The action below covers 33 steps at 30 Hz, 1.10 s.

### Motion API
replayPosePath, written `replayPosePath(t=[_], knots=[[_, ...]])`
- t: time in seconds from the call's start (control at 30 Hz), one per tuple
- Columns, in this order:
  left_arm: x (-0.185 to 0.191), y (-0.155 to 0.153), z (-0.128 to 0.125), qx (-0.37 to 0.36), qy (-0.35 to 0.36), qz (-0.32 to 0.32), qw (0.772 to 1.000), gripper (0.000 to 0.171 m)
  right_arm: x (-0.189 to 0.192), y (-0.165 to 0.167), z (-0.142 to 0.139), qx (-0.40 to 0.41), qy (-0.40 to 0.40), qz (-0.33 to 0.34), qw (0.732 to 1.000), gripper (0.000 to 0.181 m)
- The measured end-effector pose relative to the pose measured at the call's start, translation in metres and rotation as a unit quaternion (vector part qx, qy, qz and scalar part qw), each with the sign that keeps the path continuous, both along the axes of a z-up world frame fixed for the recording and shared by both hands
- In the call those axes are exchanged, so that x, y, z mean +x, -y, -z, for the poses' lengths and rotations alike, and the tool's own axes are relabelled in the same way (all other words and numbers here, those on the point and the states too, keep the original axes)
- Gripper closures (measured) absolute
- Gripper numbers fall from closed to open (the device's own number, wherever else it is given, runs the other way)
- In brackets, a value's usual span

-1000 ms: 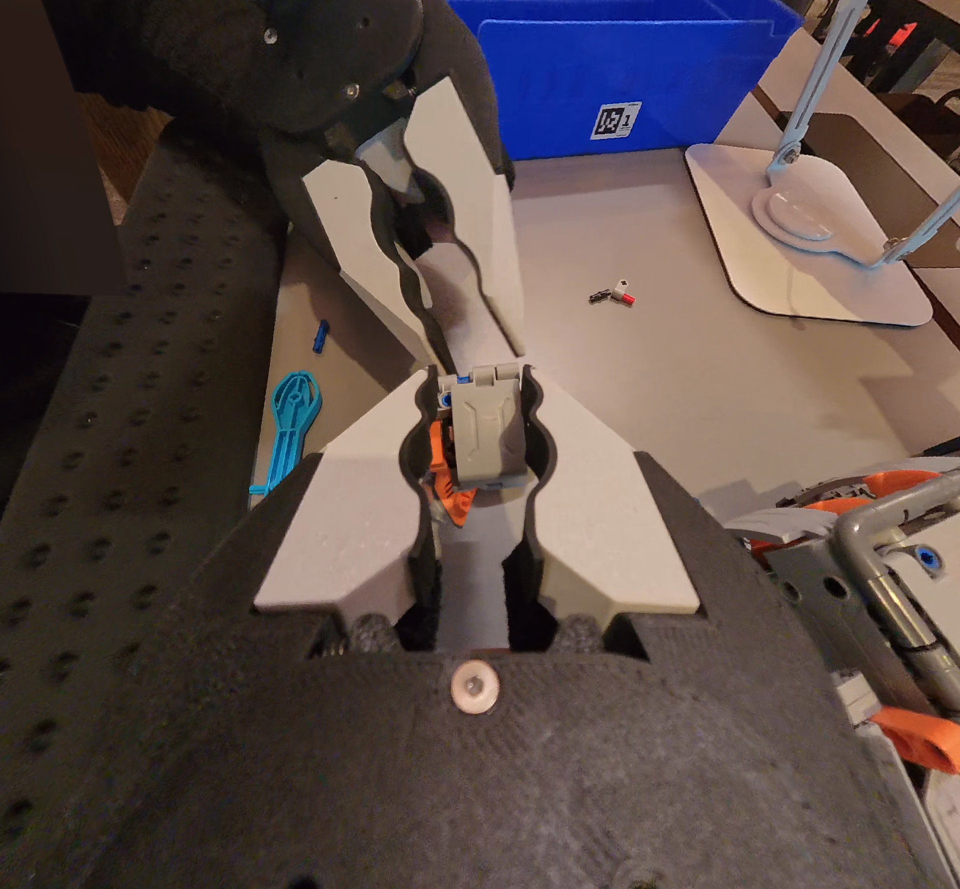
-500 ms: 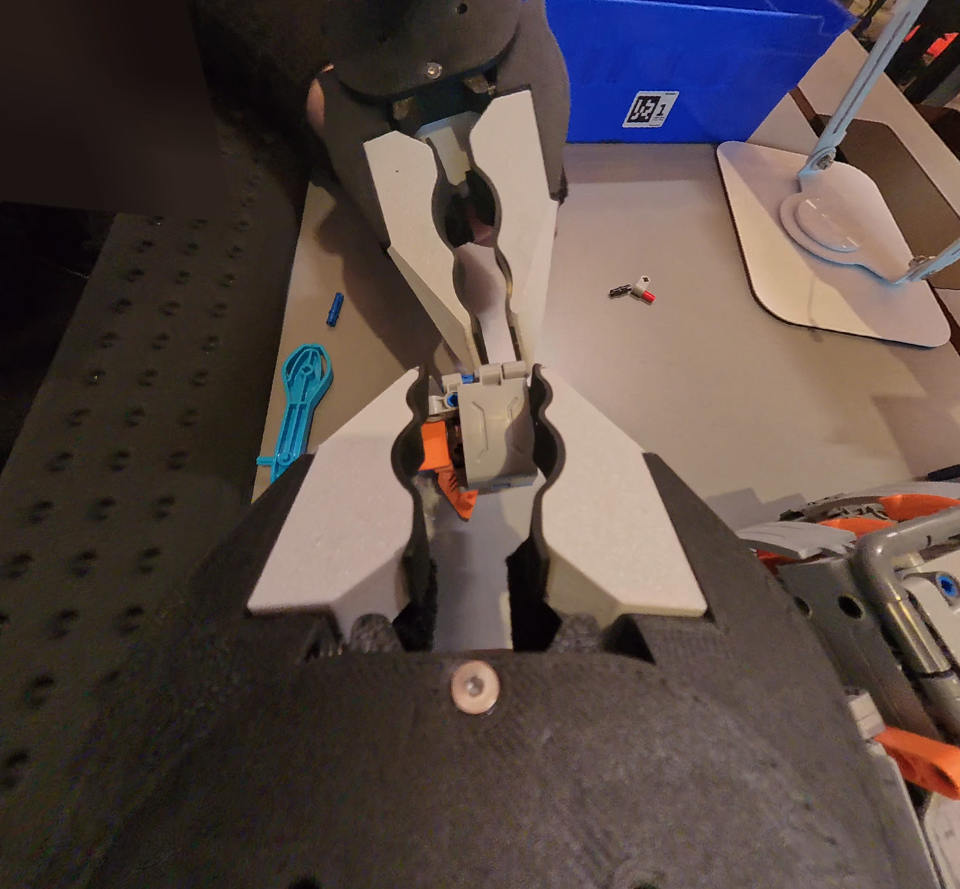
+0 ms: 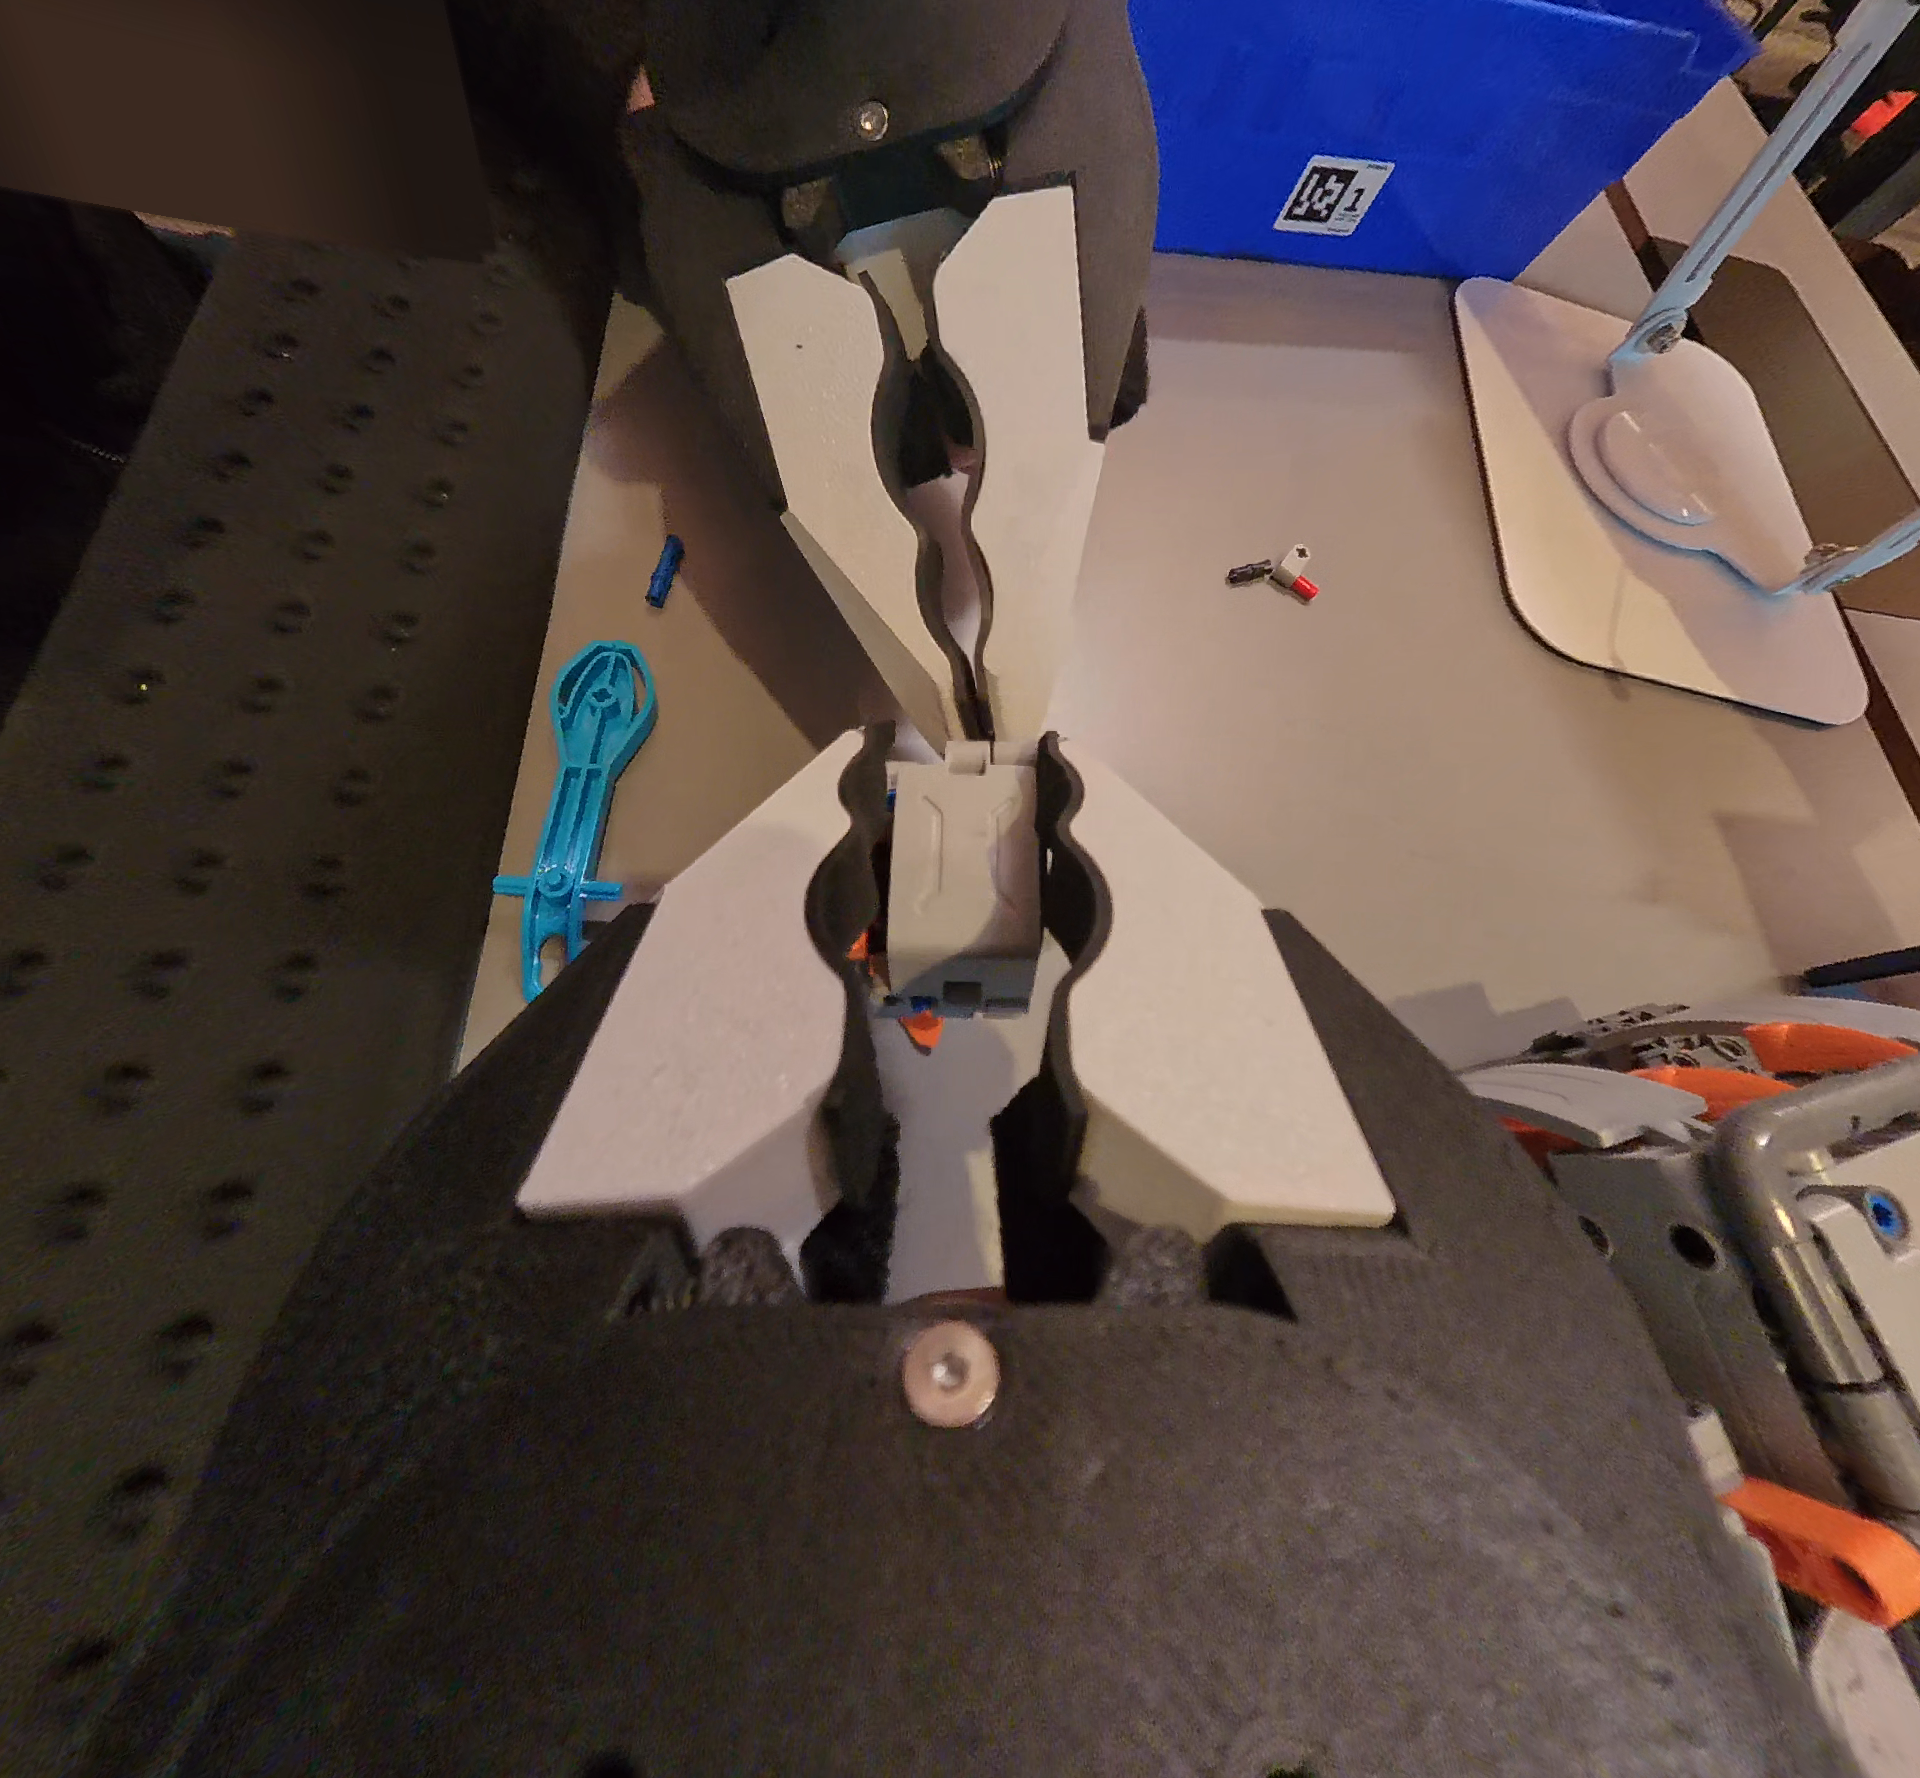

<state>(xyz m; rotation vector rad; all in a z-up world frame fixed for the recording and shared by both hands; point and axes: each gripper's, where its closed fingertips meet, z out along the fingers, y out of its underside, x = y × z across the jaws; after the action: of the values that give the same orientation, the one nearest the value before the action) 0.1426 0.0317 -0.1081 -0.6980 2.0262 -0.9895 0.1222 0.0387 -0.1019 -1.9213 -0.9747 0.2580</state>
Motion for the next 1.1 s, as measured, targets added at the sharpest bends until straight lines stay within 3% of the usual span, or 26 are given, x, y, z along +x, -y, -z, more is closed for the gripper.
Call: replayPosePath(t=[0.53,0.63,0.77,0.87,0.97,1.1], knots=[[-0.006,-0.005,-0.019,-0.003,0.028,0.008,1.0,0.171,0.01,0.0,-0.006,0.015,-0.007,0.007,1.0,0.158],[-0.008,-0.014,-0.024,-0.028,0.02,0.003,0.999,0.152,0.01,-0.002,-0.016,0.04,-0.023,0.009,0.999,0.157],[-0.008,-0.014,-0.005,-0.045,-0.034,0.012,0.998,0.127,0.012,-0.002,-0.018,0.046,-0.048,0.003,0.998,0.157],[-0.006,-0.008,-0.003,-0.039,-0.037,0.019,0.998,0.121,0.004,0.001,-0.019,0.045,-0.069,-0.019,0.996,0.158],[-0.01,-0.007,0.015,-0.037,-0.082,0.03,0.995,0.108,0.006,0.0,-0.017,0.042,-0.075,-0.018,0.996,0.157],[-0.01,-0.005,0.022,-0.055,-0.102,0.038,0.993,0.109,0.003,0.004,-0.022,0.035,-0.101,-0.031,0.994,0.157]])
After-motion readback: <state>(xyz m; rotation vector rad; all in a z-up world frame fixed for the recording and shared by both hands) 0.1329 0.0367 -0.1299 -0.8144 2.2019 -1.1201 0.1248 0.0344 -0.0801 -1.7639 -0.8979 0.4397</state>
